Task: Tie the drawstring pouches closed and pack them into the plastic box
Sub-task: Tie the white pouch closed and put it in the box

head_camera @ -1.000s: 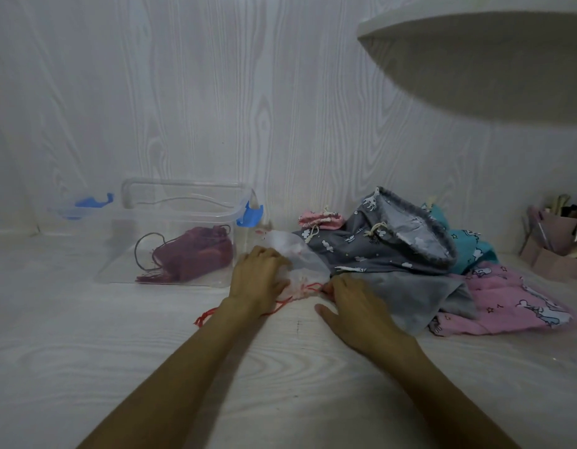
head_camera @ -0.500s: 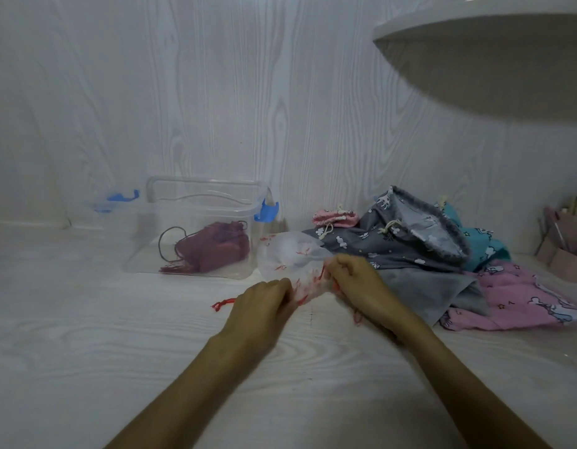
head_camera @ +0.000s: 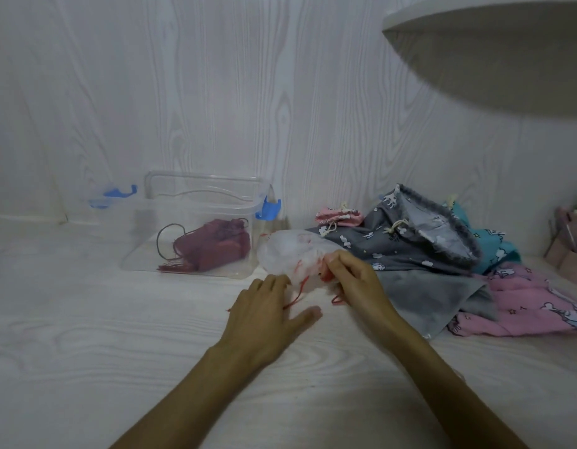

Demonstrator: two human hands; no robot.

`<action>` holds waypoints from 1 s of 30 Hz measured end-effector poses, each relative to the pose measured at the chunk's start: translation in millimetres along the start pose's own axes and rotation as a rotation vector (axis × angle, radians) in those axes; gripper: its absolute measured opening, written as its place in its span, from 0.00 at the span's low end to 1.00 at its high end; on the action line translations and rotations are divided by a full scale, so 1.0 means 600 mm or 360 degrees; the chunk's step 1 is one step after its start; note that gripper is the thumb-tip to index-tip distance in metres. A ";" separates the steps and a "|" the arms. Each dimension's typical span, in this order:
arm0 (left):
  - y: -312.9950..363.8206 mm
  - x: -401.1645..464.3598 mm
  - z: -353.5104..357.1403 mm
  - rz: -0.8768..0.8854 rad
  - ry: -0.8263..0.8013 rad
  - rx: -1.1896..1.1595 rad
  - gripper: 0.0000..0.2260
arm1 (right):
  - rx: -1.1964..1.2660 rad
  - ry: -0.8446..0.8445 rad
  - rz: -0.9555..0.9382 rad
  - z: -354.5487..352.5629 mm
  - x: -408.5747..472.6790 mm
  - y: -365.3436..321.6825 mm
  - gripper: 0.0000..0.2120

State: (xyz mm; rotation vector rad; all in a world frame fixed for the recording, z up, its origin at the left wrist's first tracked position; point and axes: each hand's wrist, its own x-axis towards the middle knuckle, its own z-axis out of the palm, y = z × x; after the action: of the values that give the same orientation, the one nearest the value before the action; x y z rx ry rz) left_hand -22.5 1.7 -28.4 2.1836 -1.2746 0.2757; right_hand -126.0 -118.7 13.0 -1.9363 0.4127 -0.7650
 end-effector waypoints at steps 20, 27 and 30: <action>-0.012 0.018 -0.048 -0.0239 -0.0187 -0.0762 0.14 | 0.0543 0.0090 0.0346 -0.022 0.021 0.007 0.17; -0.016 0.021 -0.054 -0.0204 -0.0222 -0.0860 0.19 | 0.0475 0.0319 0.0630 -0.045 0.034 0.018 0.17; -0.015 0.015 -0.049 -0.0185 -0.0189 -0.0877 0.19 | 0.0116 0.0320 0.0249 -0.046 0.025 0.014 0.19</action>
State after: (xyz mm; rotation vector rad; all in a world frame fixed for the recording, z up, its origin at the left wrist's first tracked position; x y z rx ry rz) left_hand -6.7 15.6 -4.1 1.8031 -1.1150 -0.2333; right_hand -133.0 -149.7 19.8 -1.7427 0.6420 -0.8625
